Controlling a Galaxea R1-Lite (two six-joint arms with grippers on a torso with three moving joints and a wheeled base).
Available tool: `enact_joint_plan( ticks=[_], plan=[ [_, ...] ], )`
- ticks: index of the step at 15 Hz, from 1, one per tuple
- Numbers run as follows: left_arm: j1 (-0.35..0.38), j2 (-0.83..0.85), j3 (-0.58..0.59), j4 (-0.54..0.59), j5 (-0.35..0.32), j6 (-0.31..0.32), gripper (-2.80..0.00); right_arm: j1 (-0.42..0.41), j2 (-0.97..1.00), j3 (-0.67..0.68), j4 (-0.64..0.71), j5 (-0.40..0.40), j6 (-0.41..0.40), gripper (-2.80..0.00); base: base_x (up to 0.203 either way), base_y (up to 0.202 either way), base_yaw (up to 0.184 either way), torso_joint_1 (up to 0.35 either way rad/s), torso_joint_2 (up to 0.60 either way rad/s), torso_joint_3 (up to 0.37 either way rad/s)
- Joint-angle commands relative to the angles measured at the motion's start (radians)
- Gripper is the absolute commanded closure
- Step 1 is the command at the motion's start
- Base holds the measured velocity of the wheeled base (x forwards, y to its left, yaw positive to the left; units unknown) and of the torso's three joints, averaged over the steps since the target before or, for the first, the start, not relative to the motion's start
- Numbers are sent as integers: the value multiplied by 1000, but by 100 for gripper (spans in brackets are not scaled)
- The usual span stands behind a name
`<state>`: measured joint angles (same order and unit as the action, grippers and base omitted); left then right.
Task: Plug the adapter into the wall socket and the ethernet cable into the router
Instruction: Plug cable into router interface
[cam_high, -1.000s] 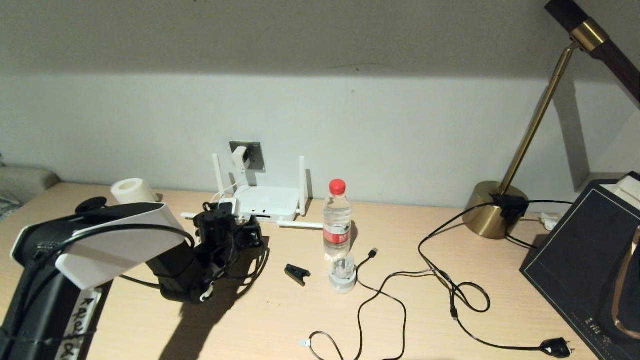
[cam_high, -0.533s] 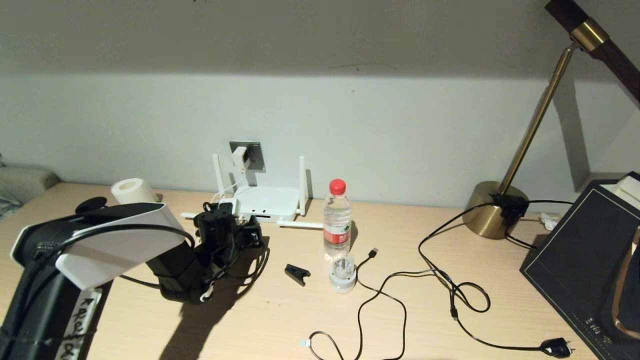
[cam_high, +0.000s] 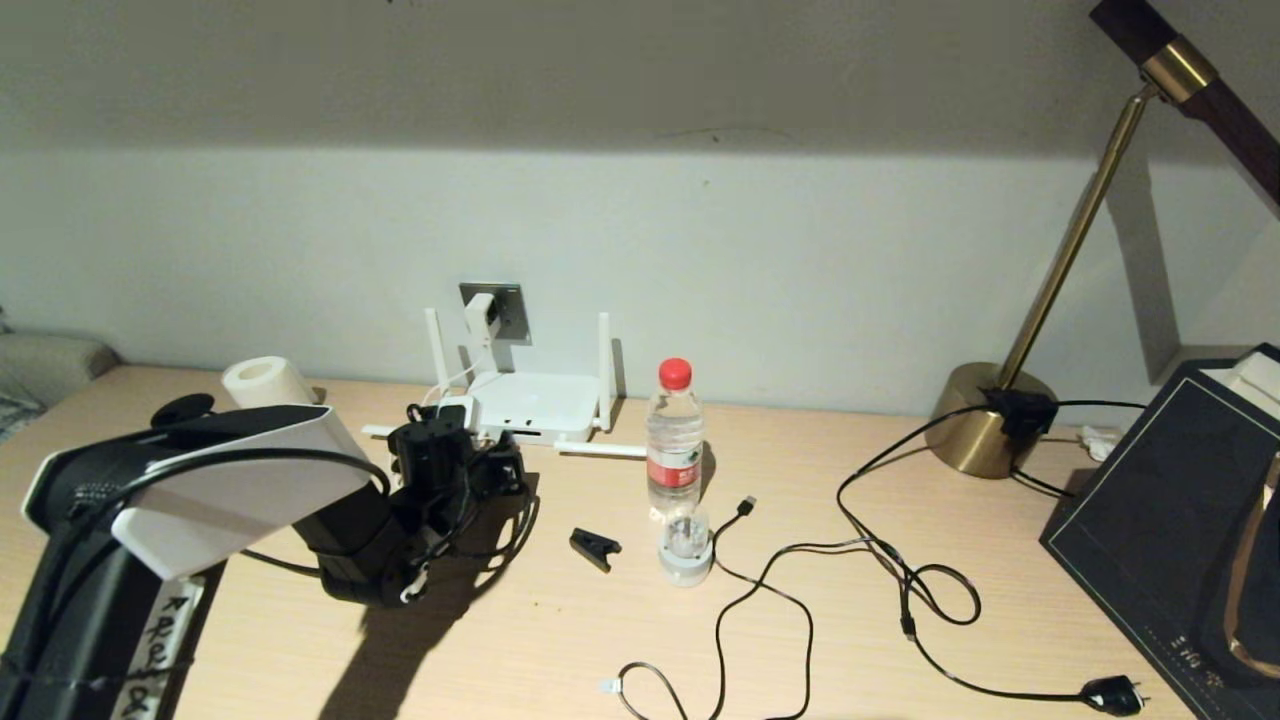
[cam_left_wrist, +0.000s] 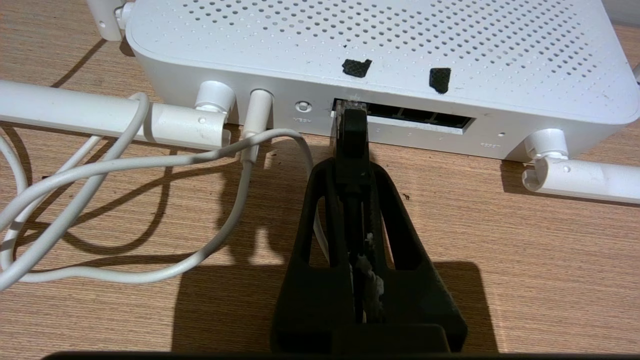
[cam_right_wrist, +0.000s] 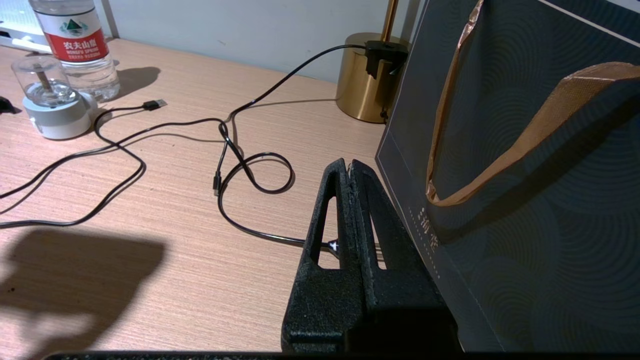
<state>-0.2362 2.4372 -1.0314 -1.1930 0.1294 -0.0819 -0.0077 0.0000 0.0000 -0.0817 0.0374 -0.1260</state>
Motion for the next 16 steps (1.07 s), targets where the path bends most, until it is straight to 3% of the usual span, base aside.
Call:
enact_joint_plan(
  ticks=[1,16],
  plan=[
    [0,0,-4,-8,1,-1,0,0,2,34,-1,1,-1,0,0,0,0,0,0,0],
    [0,11,-22,-5,-1,-1,0,0,2,34,-1,1,-1,0,0,0,0,0,0,0]
  ],
)
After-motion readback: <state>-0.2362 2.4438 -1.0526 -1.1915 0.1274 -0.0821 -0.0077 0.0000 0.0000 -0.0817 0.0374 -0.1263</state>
